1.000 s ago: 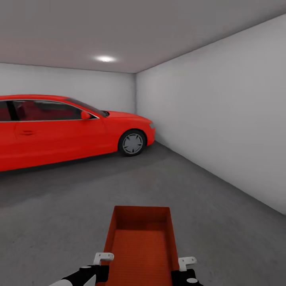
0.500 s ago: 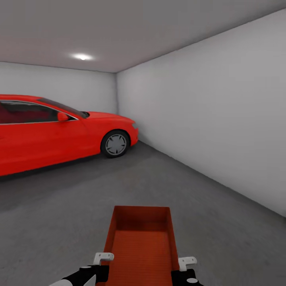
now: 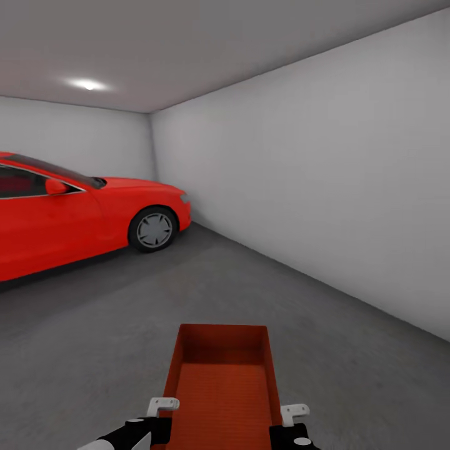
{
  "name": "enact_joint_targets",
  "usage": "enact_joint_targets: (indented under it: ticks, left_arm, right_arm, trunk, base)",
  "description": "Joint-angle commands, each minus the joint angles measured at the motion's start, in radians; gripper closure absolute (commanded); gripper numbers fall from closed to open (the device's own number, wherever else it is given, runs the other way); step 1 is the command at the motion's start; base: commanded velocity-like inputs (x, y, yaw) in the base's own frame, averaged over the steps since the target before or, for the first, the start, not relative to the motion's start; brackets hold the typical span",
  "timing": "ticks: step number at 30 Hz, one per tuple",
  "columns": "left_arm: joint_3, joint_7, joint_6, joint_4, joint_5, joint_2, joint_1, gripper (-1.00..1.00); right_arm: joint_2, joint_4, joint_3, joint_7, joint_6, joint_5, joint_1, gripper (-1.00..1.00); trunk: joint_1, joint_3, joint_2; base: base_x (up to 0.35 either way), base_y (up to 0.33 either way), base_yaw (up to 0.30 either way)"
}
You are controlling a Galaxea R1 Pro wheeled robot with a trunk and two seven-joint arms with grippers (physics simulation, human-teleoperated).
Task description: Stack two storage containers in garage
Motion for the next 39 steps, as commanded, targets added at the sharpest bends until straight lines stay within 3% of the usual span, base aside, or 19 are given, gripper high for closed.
enact_joint_targets:
  ticks: [1, 20, 28, 39]
  left_arm:
    - [-0.015, 0.018, 0.005, -0.002, -0.010, 0.000, -0.001, 1.00]
    - [-0.015, 0.017, 0.005, -0.002, -0.012, 0.000, -0.001, 1.00]
    - [-0.015, 0.011, 0.006, -0.002, -0.014, 0.001, -0.001, 1.00]
    - [-0.014, 0.015, 0.006, -0.002, -0.013, 0.001, -0.001, 1.00]
  right_arm:
    - [-0.018, 0.003, 0.014, -0.005, -0.006, -0.019, -0.001, 1.00]
    - [-0.019, 0.003, 0.014, -0.005, -0.006, -0.019, -0.001, 1.00]
    - [-0.020, 0.003, 0.014, -0.005, -0.006, -0.019, -0.001, 1.00]
    - [-0.019, 0.003, 0.014, -0.005, -0.006, -0.019, -0.001, 1.00]
  trunk:
    - [0.000, -0.001, -0.001]
    - [0.000, -0.001, -0.001]
    - [0.000, -0.001, -0.001]
    - [0.000, -0.001, -0.001]
  base:
    - [0.000, 0.000, -0.297]
    - [0.007, 0.000, -0.297]
    - [0.282, 0.000, -0.278]
    - [0.322, 0.000, -0.028]
